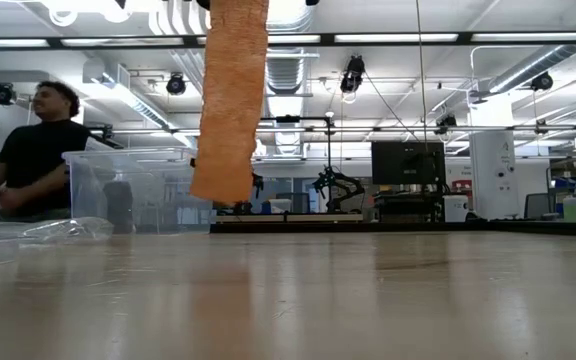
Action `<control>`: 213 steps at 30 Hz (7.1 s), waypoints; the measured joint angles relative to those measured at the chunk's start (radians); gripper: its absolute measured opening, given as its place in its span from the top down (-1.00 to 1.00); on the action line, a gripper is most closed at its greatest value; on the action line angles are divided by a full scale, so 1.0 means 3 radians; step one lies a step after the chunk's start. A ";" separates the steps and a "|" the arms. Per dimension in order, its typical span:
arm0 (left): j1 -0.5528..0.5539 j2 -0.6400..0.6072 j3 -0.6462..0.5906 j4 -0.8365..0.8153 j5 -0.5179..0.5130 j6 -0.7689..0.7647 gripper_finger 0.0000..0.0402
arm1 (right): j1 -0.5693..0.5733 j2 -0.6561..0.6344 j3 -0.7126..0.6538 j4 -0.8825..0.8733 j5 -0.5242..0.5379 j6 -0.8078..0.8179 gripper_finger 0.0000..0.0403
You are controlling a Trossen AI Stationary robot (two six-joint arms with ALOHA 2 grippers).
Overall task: Roll bandage
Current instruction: Roll the orange bandage
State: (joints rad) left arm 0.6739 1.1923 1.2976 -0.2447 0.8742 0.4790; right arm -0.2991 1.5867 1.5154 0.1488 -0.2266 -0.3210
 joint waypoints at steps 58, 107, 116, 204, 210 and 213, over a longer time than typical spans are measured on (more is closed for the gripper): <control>0.0070 0.0099 -0.0509 0.1258 -0.0096 -0.1590 -0.53 | -0.0063 -0.0110 -0.0389 0.0640 0.0438 -0.0884 0.81; 0.0120 -0.0111 -0.0512 0.0502 -0.0792 -0.0973 -0.08 | 0.0026 -0.0205 -0.0389 0.0722 0.0378 -0.0562 0.81; 0.0115 -0.0099 -0.0237 0.0360 -0.0420 -0.1350 -0.49 | 0.0050 -0.0207 -0.0389 0.0634 0.0379 -0.1135 0.81; -0.0120 -0.0070 -0.0254 0.0203 -0.0472 -0.0403 0.76 | -0.0109 0.0180 0.0136 -0.0138 -0.0118 0.0599 -0.27; -0.0121 -0.0070 -0.0254 0.0224 -0.0450 -0.0390 0.76 | -0.0116 0.0181 0.0156 -0.0182 -0.0300 0.0574 0.02; -0.0121 -0.0071 -0.0254 0.0239 -0.0493 -0.0396 0.76 | -0.0117 0.0181 0.0156 -0.0206 -0.0304 0.0571 0.18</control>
State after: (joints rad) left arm 0.6376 1.1709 1.2213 -0.1730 0.7262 0.3603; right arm -0.3344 1.6409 1.5623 0.0872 -0.3177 -0.1497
